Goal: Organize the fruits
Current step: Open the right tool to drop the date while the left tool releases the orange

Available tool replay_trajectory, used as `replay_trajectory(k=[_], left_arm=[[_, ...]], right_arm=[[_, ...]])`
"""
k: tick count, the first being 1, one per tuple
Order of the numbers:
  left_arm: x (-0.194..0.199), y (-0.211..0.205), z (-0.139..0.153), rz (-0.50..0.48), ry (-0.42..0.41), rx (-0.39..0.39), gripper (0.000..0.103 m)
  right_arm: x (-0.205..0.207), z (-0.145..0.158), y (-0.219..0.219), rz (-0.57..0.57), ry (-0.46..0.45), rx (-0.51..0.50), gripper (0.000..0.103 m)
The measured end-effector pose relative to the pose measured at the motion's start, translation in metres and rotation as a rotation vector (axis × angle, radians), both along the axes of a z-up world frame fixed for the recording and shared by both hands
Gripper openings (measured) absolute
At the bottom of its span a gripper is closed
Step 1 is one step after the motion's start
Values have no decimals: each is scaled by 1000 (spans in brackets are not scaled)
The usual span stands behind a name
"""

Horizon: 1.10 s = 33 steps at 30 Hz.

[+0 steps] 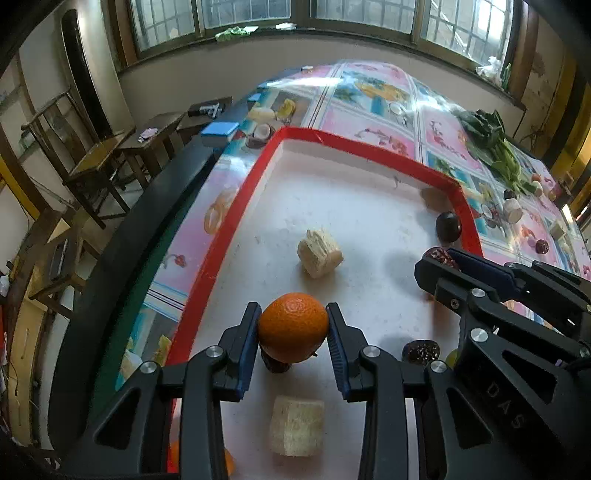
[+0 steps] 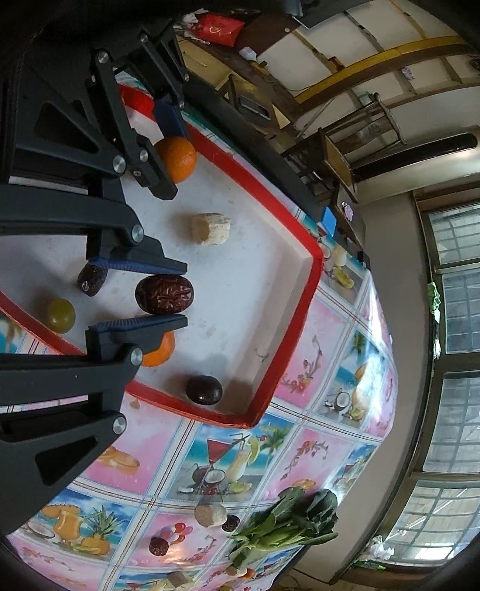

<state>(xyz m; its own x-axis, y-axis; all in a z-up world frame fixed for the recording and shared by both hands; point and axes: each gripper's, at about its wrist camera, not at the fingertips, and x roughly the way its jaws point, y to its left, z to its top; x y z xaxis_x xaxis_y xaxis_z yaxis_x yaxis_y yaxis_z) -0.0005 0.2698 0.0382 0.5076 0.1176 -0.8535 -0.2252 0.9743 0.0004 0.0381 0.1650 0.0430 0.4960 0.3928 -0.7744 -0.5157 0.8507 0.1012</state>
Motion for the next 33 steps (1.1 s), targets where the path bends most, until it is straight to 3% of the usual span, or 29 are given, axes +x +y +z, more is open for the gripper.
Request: replay_trajectory(k=[18,26,33], left_arm=[[6,2,-3,1,14,19,37],[7,10,4,30,-7,26,53],[9,9,13,30,-37,33,55]], right_arm=[[7,-12,4,-12,24,-28,23],[10,-10,3,-33,29,-19,29],[11,-4,-5,-59,31,16,37]])
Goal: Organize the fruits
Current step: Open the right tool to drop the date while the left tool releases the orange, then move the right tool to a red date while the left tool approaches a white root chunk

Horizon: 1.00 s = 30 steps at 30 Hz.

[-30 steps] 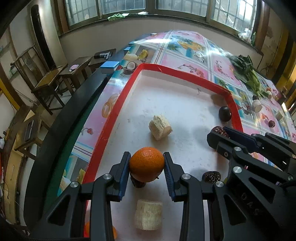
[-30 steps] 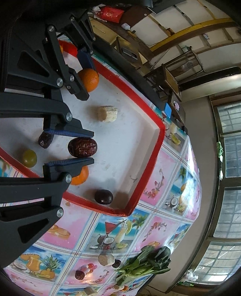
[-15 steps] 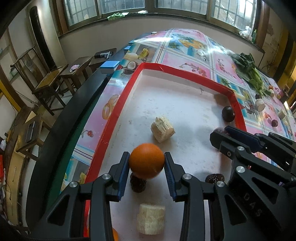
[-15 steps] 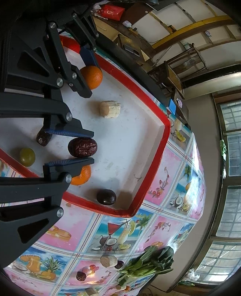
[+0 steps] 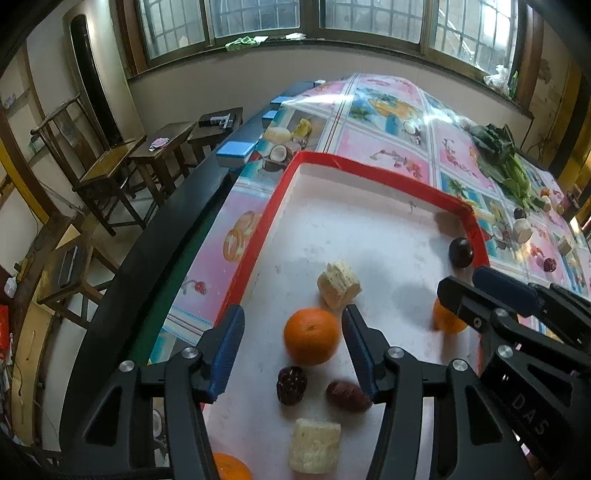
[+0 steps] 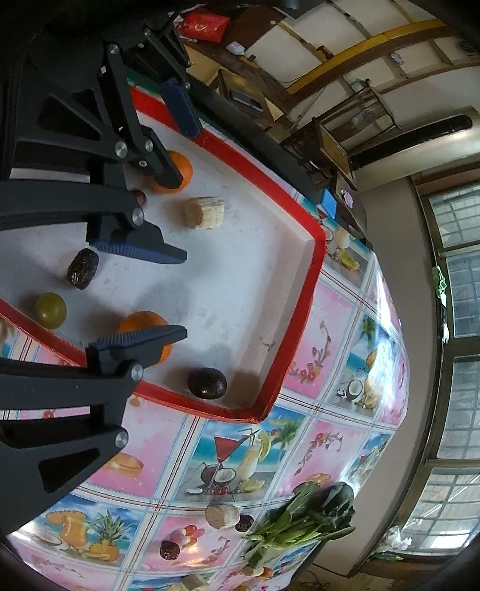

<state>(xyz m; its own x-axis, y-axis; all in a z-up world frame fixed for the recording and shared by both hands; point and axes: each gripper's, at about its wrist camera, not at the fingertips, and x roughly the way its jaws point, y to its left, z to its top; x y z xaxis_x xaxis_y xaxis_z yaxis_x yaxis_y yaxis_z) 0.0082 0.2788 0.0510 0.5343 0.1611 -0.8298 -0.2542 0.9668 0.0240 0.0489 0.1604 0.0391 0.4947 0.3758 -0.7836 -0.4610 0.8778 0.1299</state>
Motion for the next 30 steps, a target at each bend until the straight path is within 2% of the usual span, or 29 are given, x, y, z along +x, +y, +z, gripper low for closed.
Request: replay_trajectory(k=[11,16,21,30], left_arm=[[5,-18,19,-33,-51,-6,57],[14,-44,29,-86,-70,-23,58],[28,-82,32,-161,-70,-38,62],[61,-158,29,-319,-29,-84,62]], right_arm=[[-8,12,-17,-39,-15,58,39],[-12,20,-41,-88,-42,91,40],[-14,23,-84,-174,-52,104,48],[-13,6,-189,-376,-9,77,49]])
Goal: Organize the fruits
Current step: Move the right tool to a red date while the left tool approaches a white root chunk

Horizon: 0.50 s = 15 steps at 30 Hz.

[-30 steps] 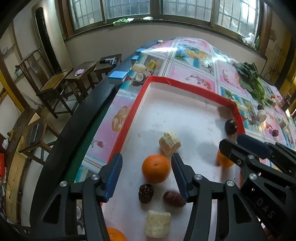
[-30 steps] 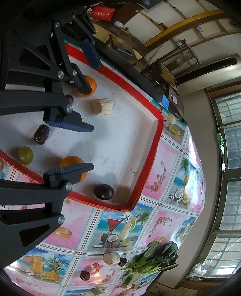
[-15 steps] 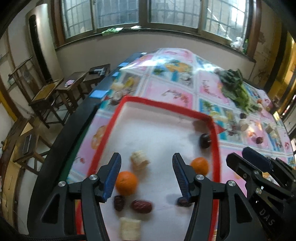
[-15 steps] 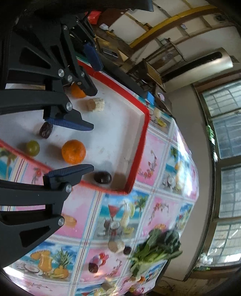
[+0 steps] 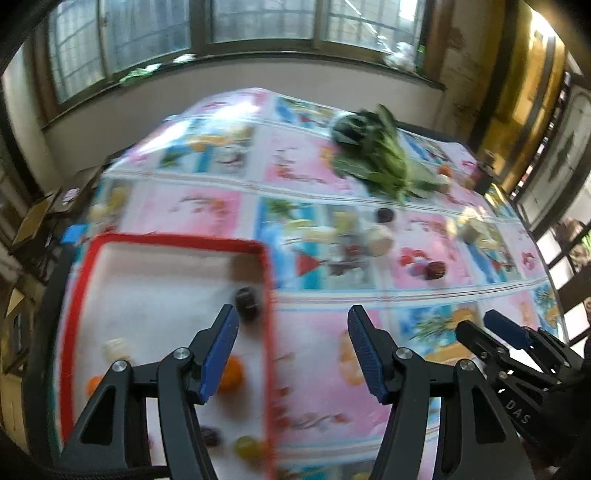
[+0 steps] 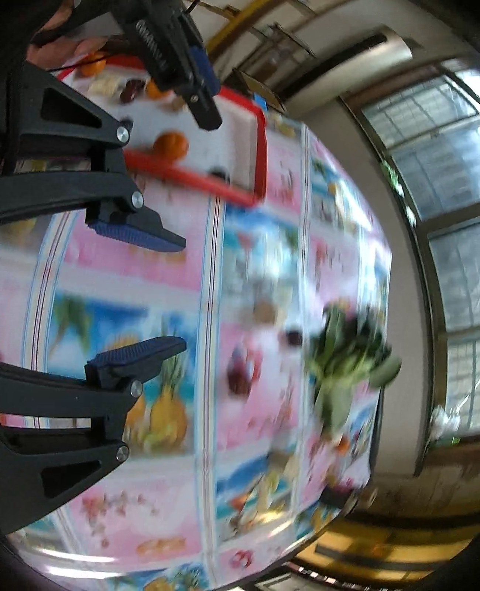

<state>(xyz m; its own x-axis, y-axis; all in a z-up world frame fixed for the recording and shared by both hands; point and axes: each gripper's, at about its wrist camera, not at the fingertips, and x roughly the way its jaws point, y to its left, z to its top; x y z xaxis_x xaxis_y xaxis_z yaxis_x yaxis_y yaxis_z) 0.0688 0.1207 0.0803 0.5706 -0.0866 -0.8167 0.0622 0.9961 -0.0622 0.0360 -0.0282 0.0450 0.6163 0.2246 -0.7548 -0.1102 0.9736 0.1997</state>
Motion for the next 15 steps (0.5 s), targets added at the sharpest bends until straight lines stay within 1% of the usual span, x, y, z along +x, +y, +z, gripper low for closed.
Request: replay_trajectory(k=[3,7,13,15], left_arm=[[17,-17,-6,-26,26,-8,62],[36,-32,-15,-23,39,14,62],[61,-45,-25,5,50,37,62],[69,-48,-27,15,52,32,62]], right_arm=[[4,-3,-25,-32,9,-12,49],[18,-8,-50,-55,30,-8,49],[43,-18,-61,-48,44,-18,49],[50,-21,-64,-39,51,-2,49]])
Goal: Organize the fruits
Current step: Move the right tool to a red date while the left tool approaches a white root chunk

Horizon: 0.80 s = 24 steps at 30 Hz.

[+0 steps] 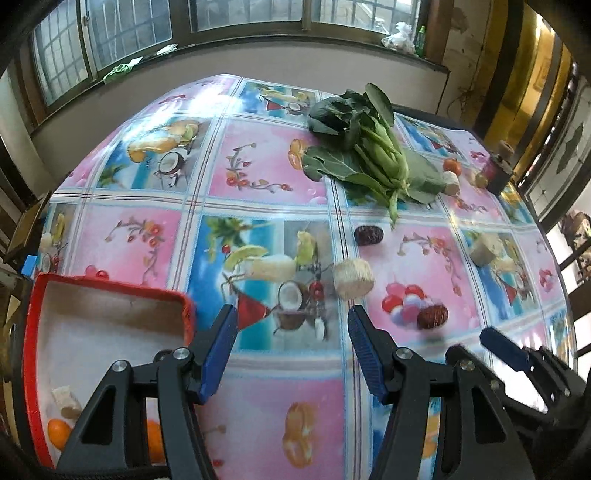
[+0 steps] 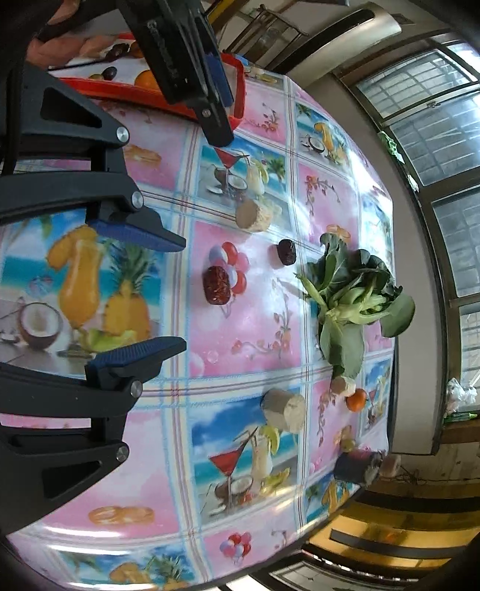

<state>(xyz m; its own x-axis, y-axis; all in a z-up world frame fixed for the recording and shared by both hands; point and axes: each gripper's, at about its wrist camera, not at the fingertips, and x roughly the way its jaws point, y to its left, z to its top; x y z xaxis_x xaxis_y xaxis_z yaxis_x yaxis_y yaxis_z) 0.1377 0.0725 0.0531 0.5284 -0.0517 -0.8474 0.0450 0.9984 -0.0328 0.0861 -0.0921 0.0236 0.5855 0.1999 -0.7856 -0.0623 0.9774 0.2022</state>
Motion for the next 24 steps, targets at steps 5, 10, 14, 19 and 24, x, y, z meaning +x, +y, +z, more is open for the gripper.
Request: replay_trajectory(k=[5,10,14,19,24], left_arm=[[16,-9,-7,3,7,14,62],[28,-18,-16,-3,23,22,62],[33,-21,-19,-6,21,16,67],[39,-22,-21,-22,19,-7,67],[43,-25,-25,-52,26,-37,68]], right_arm=[[11,-5,-3,20,4,1,50],[20,-10,-8,27,9,3,51],[26,-14,-11,37,13,16,51],[29,-16,-11,50,7,17,51],[32,-17,-8,75,-3,26,51]])
